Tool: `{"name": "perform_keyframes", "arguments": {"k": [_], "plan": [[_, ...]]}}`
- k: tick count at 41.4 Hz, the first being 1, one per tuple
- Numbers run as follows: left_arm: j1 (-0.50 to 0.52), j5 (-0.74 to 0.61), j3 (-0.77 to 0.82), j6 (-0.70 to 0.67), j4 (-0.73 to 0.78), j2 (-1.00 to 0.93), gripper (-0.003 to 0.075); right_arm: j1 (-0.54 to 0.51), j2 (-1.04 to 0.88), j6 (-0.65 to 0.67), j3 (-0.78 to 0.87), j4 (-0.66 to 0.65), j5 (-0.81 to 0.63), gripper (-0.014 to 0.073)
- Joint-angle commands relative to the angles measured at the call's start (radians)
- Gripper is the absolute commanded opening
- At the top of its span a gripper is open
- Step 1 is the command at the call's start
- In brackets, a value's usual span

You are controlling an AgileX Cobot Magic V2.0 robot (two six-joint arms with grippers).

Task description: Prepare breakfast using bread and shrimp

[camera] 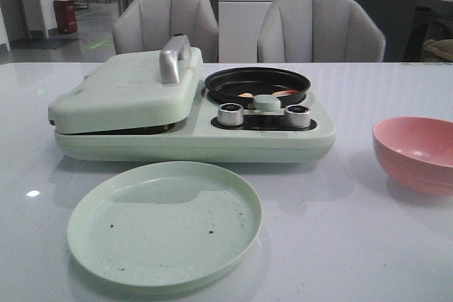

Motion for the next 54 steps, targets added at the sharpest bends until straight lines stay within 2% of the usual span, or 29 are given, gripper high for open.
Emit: {"name": "perform_keyframes", "arguments": {"k": [1, 10, 23, 28, 38, 54], "plan": [[0.002, -0.089, 0.006, -0.001, -0.01, -0.019, 0.0099, -0.066, -0.061, -0.001, 0.049, -0.028, -0.227, 0.0049], [0.002, -0.089, 0.006, -0.001, -0.01, -0.019, 0.0099, -0.171, -0.223, -0.001, 0.297, -0.022, -0.537, 0.0049], [0.002, -0.089, 0.006, -0.001, -0.01, -0.019, 0.0099, -0.179, -0.272, 0.0, 0.565, -0.022, -0.799, 0.0049], [0.002, -0.089, 0.006, -0.001, -0.01, -0.019, 0.0099, -0.179, -0.277, 0.0, 0.565, -0.022, -0.795, 0.0049], [0.002, -0.089, 0.006, -0.001, -0.01, -0.019, 0.0099, -0.179, -0.277, 0.0, 0.565, -0.015, -0.88, 0.0049], [0.002, -0.089, 0.006, -0.001, -0.01, -0.019, 0.0099, -0.177, -0.277, 0.0, 0.565, -0.015, -0.879, 0.0049]]}}
